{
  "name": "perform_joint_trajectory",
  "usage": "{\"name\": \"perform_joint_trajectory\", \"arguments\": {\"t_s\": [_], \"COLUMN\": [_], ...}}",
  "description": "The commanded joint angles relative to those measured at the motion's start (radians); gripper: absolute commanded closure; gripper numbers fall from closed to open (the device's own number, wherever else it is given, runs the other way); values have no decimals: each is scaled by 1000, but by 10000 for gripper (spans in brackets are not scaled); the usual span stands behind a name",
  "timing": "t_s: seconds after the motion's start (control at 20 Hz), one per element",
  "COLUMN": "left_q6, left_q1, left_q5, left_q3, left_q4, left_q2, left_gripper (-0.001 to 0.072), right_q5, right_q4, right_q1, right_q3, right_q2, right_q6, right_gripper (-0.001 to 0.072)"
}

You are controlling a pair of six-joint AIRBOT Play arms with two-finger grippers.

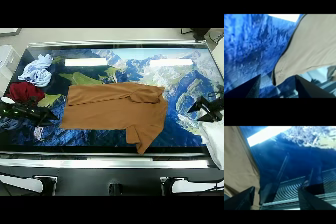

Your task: Fold the clothes and pants, and hang the long-sleeved shirts on hangers.

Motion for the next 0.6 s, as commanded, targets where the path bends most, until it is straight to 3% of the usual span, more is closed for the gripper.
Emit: {"name": "perform_joint_trajectory", "arguments": {"t_s": [0.0, 0.2, 0.25, 0.3, 0.4, 0.45, 0.55], "left_q6": [34, 29, 25, 25, 31, 44, 49], "left_q1": [-44, -94, -106, -118, -135, -139, -137], "left_q5": [8, 5, 5, 4, -22, -40, -54], "left_q3": [-36, -36, -36, -36, -36, -35, -35], "left_q4": [-11, -14, -14, -14, -14, -14, -14], "left_q2": [-13, -28, -32, -34, -34, -34, -26], "left_gripper": [263, 273, 349, 364, 640, 682, 682], "right_q5": [-1, 10, 13, 16, 18, 16, 0], "right_q4": [-1, 5, 4, 3, -7, -7, -22], "right_q1": [-10, -10, -10, -10, -8, -1, 19], "right_q3": [-57, -57, -57, -58, -65, -85, -157], "right_q2": [31, 31, 31, 31, 31, 31, 31], "right_q6": [-18, -19, -21, -23, -19, -14, -33], "right_gripper": [125, 153, 153, 154, 161, 161, 159]}}
